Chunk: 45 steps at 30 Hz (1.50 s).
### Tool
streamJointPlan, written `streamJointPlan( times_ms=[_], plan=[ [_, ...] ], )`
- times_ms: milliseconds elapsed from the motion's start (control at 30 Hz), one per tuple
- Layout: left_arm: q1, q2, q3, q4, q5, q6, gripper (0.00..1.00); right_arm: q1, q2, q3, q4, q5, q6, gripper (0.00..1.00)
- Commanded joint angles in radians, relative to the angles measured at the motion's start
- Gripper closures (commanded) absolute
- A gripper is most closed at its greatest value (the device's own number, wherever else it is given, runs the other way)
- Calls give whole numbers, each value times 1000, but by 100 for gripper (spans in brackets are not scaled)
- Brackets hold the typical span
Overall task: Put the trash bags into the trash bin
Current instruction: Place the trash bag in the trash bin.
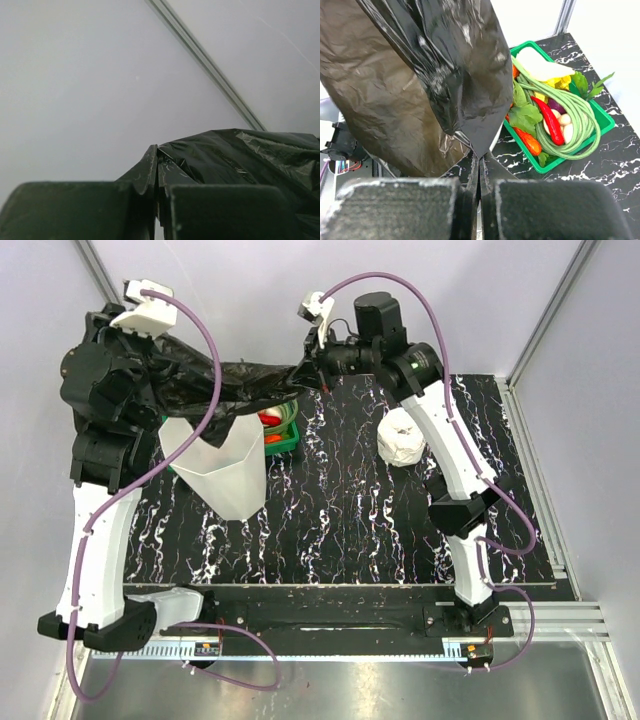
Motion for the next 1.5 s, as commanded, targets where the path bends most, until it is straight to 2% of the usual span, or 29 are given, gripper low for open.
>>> streamJointPlan(
  times_ms=[0,133,333,600,967,1233,1400,1467],
  plan=[
    [7,-50,-134,6,-8,-19,100,29,-2,9,35,55,-34,100],
    [17,-96,-280,19,27,-79,100,35,-2,-31,31,92,-37,100],
    [31,-98,-398,19,47,-114,100,36,8,-51,14,172,-41,100],
    [97,-84,-383,-12,76,-125,100,36,47,-60,-6,225,-38,100],
    [229,-179,-452,-81,167,-167,100,36,50,-97,-1,210,-5,100],
    [234,-267,-541,-176,231,-234,98,36,-38,-296,54,202,23,100],
    [234,-302,-594,-202,239,-257,93,42,-125,-467,159,256,31,100],
    [234,-311,-594,-225,253,-271,89,49,-145,-517,180,276,29,96]
  ],
)
